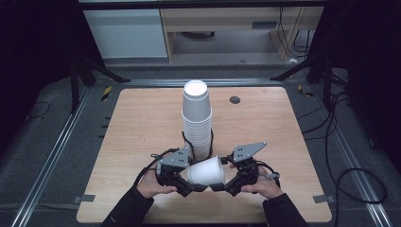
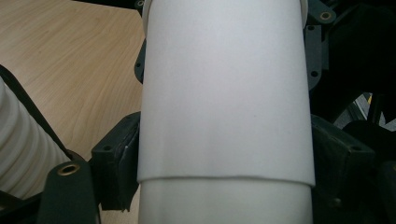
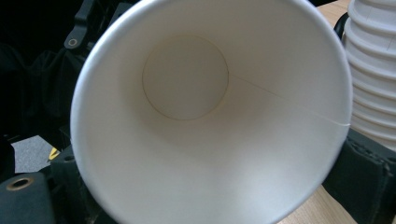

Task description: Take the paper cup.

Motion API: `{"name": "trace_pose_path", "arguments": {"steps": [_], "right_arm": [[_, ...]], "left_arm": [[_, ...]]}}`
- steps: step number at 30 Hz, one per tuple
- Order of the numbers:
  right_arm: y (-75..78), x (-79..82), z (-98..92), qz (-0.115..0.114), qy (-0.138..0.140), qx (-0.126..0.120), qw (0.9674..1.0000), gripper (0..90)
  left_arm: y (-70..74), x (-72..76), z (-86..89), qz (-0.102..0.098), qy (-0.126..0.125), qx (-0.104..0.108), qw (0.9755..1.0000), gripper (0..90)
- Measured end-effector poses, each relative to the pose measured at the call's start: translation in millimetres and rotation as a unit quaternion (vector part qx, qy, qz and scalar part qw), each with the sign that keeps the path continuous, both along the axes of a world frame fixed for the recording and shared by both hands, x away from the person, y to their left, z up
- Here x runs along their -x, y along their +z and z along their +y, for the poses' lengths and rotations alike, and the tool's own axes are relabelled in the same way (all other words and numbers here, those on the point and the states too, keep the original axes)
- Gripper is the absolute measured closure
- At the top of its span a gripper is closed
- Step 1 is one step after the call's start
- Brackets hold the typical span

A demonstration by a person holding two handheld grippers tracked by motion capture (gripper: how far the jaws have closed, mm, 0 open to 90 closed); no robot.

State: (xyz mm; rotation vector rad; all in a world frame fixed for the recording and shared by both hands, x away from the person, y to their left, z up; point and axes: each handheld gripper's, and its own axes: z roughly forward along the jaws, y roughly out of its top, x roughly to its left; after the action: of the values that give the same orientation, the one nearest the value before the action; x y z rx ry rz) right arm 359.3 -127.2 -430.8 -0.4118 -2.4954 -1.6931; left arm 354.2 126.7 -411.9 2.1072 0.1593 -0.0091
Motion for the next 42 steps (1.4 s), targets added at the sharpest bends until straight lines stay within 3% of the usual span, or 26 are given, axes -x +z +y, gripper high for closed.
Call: {"name": "trace_pose_path", "arguments": {"steps": [16, 21, 32, 36, 42], "right_arm": [[-2.2, -1.6, -0.6, 0.009, 0.001, -0.001, 1.0, 8.8], [-1.2, -1.1, -0.5, 0.004, -0.003, 0.005, 1.0, 8.5], [9.6, -3.9, -18.6, -0.007, -0.027, -0.011, 0.9996, 8.2], [15.7, -5.6, -29.4, -0.018, -0.047, -0.004, 0.9987, 8.1], [22.5, -9.5, -42.6, -0.028, -0.065, 0.008, 0.9975, 7.9]], "left_arm": [[-1.0, -1.4, -0.2, 0.015, 0.005, -0.003, 0.9999, 20.0], [-0.8, -1.4, 1.9, 0.014, 0.014, -0.016, 0.9997, 19.0], [-10.1, -4.5, 30.4, 0.03, 0.067, -0.024, 0.997, 17.7], [-13.0, -9.4, 42.1, 0.034, 0.096, -0.029, 0.9944, 17.1], [-13.4, -13.1, 53.2, 0.034, 0.119, -0.034, 0.9917, 17.0]]}}
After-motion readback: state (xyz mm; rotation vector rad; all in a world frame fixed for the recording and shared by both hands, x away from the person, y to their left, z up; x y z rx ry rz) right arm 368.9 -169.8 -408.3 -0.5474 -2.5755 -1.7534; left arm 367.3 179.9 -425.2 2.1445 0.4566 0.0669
